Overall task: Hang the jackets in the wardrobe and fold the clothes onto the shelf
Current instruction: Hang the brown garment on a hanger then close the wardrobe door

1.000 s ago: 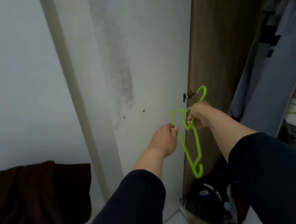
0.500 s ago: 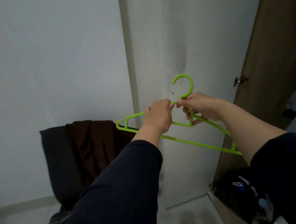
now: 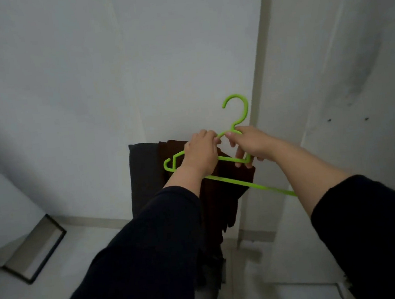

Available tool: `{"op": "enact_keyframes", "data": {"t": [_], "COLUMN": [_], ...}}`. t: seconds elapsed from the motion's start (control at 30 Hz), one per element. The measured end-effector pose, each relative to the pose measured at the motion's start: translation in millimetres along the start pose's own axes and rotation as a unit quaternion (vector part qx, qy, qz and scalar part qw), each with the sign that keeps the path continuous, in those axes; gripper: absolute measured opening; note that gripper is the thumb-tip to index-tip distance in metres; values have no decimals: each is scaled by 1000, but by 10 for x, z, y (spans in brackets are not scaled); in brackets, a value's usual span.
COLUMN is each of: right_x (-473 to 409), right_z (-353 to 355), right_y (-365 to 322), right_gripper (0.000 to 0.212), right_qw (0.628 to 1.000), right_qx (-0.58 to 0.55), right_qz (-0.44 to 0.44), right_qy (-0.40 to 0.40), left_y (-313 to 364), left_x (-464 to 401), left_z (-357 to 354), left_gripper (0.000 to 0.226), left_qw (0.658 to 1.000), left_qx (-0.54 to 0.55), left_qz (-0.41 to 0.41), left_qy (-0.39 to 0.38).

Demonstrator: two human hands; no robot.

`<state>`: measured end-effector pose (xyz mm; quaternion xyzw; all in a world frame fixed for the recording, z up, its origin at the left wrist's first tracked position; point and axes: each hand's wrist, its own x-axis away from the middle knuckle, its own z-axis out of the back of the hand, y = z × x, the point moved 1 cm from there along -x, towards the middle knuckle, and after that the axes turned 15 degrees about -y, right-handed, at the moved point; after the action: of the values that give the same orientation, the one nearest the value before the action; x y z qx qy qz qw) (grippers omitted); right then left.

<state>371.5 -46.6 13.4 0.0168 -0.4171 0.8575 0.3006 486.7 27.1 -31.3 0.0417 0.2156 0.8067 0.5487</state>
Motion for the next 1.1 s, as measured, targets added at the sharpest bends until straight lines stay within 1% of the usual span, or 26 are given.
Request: {"op": "enact_keyframes", "data": {"t": [0.07,0.13,0.23,0.3,0.4,0.53,0.6,0.67,0.7,0.73,0.8,0.87,0.93,1.0,1.03,1.1], "right_x": [-284,-588,-1062,-1359,-1692,-1954,-2030,-2064,-2065,-2054,-2009,-1920,-1813,-1692,-1621,-1468], "right_z": [72,190,372,428,395,258,203,165,152,147,151,172,196,200,191,169], "right_y": [-30,-31,24,96,229,403,468,506,515,514,501,481,468,456,445,415], "right_gripper": [30,32,43,51,56,58,56,55,54,54,55,56,59,61,59,51], "right_qw": [1000,999,998,997,995,997,999,999,999,999,1000,1000,999,996,994,994], "right_qx": [12,8,11,26,69,59,32,17,14,12,8,-12,-50,-87,-102,-110], "right_qz": [18,30,33,36,19,5,2,7,9,12,11,-3,-18,-28,-28,-22], "right_qy": [22,34,51,65,72,40,32,31,31,32,27,15,1,-5,-6,-1], "left_y": [-237,-481,-830,-1026,-1226,-1330,-1361,-1401,-1408,-1407,-1380,-1333,-1261,-1132,-1043,-846], "left_x": [-134,-276,-524,-698,-916,-1077,-1103,-1107,-1101,-1093,-1062,-1011,-961,-925,-901,-840], "left_z": [-28,-71,-191,-291,-436,-559,-559,-538,-533,-531,-510,-444,-337,-208,-135,26], "left_gripper": [31,37,48,54,69,96,105,105,99,87,57,40,37,38,38,32], "left_qw": [999,994,977,961,938,911,895,878,875,878,889,900,909,906,897,869], "left_qx": [6,7,51,85,134,194,209,231,239,239,220,212,244,335,382,466], "left_qz": [29,93,207,263,318,363,394,418,419,415,402,379,327,231,183,123], "left_qy": [38,49,2,-18,-27,-32,4,34,32,24,16,42,87,120,126,116]}}
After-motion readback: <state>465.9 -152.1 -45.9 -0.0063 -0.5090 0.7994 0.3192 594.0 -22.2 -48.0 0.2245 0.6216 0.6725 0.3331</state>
